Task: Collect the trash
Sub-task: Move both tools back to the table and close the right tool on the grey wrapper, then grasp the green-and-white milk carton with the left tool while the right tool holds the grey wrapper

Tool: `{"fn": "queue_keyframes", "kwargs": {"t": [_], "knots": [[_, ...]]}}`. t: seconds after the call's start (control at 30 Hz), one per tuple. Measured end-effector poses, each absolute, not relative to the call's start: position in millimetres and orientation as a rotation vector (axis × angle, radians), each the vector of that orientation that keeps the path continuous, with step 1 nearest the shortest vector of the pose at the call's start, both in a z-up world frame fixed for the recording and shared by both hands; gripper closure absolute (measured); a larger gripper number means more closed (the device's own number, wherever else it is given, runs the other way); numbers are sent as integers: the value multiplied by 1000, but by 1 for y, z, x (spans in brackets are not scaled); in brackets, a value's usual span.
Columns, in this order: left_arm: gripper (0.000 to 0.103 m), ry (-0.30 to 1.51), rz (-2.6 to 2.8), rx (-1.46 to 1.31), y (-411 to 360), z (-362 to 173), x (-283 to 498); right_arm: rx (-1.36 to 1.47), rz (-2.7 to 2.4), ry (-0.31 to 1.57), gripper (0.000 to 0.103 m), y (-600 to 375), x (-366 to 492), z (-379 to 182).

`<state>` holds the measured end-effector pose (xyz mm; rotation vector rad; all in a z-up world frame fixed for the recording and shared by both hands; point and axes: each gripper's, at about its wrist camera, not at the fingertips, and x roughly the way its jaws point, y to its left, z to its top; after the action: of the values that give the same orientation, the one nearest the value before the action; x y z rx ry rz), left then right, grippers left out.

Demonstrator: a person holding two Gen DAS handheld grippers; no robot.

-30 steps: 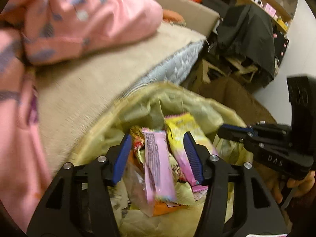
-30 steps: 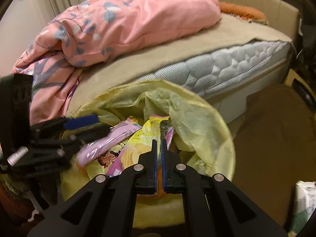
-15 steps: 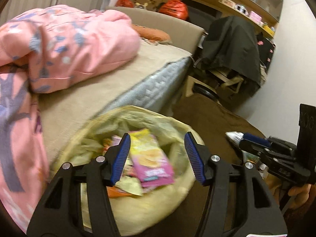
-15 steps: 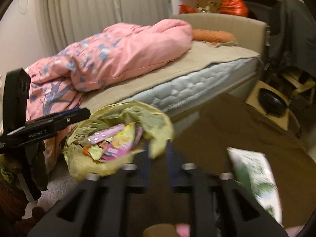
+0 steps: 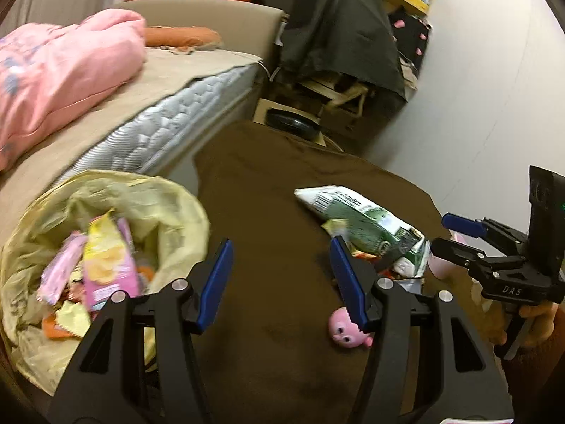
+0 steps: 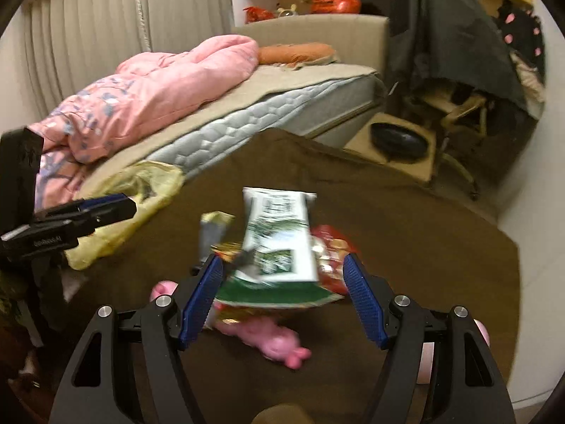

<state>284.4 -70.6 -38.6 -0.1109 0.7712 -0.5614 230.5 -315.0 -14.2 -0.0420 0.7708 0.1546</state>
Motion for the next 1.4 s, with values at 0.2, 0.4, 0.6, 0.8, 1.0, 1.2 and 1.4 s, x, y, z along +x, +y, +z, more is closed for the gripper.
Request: {"fn": "queue_keyframes", "kwargs": {"t": [0.2,0.4,0.6,0.8,1.0,1.2,1.4], "knots": [[49,775,-585,-87,-89,-40,281,-23,156,731,36,-325,217,-18],[49,775,-508,-79,-72,-45,275,-75,302,671,36,-287,221,-10],[49,771,-429,-142,-28,-48,264,-175,392,761,59,-225,251,-42],[48,763,-399,-159,2,-49,258,-207,269,865,70,-227,264,-64],[48,786,-424,-193,0,-62,261,-91,308,850,76,-247,225,-47],[48,804,-491,-149,-29,-69,260,-24,286,742,76,-274,192,-11],[48,800,-532,-117,-50,-67,258,19,207,723,76,-305,174,-16]]}}
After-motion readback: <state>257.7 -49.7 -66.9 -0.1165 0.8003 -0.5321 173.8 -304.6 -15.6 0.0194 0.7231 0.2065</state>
